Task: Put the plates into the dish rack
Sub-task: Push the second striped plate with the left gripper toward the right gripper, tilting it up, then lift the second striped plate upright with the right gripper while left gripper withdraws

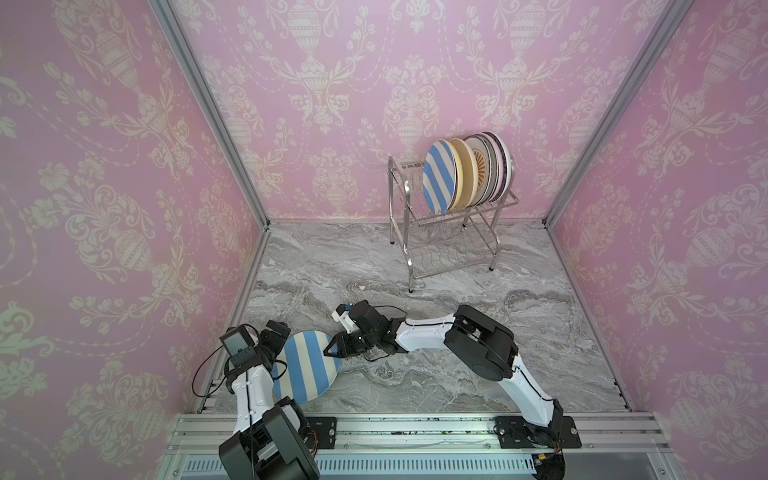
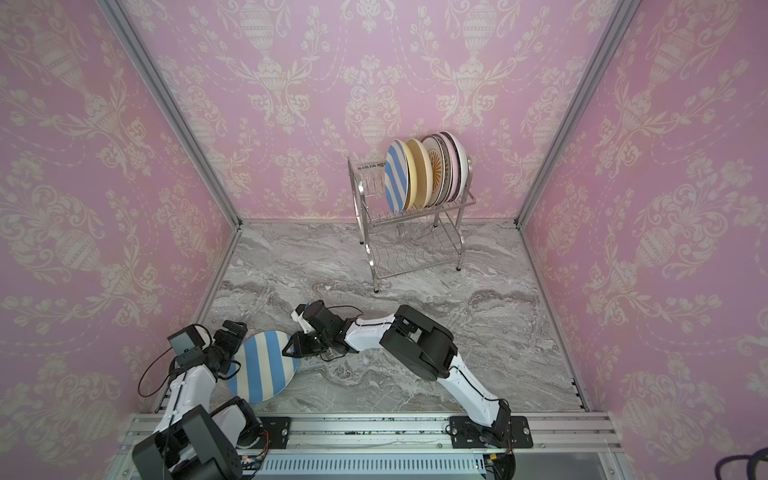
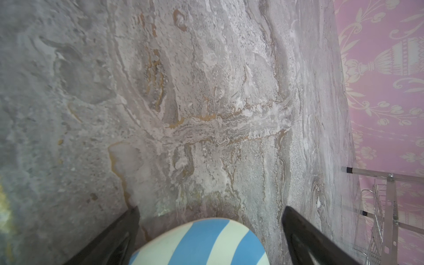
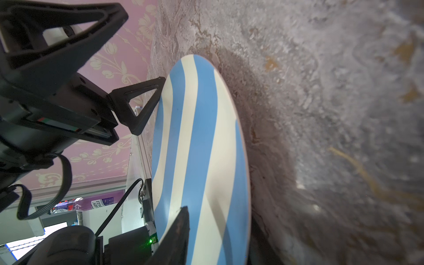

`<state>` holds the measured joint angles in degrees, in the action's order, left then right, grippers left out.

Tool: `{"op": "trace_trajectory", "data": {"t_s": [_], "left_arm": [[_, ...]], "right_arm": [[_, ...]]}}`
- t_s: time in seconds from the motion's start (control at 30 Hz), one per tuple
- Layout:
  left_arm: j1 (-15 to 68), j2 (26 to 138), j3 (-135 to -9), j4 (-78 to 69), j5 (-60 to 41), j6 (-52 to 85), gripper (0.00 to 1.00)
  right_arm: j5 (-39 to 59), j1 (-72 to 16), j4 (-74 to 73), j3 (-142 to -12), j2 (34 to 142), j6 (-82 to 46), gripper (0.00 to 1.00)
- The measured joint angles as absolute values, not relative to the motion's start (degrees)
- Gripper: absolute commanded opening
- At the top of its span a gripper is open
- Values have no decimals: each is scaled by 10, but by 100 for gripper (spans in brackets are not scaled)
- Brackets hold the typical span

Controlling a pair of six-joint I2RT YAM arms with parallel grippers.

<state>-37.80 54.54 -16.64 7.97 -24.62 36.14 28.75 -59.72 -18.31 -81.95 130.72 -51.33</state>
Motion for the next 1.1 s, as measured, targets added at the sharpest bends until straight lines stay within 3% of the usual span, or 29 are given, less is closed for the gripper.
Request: {"op": "trace_trajectory", "data": {"t_s": [0.2,0.53,0.73,0.87,1.1], "left_arm": [[-376,542,-166,84,-253,361,99],[-343,539,-177,93,-250,362,99],[-309,530,-223,125,-247,361,99],[-296,557,-274,125,-247,361,99],[-202,569,-351,108,-241,350,99]], "right_arm": [[286,-594,-195,-805,1307,-526,18],[287,-580,-209,-790,1278,-536,4],[261,-574,-182,-771,1236,-512,2],[219,-562,-96,-753,1167,-458,1],[114,-528,50,-721,981,-355,0]]}}
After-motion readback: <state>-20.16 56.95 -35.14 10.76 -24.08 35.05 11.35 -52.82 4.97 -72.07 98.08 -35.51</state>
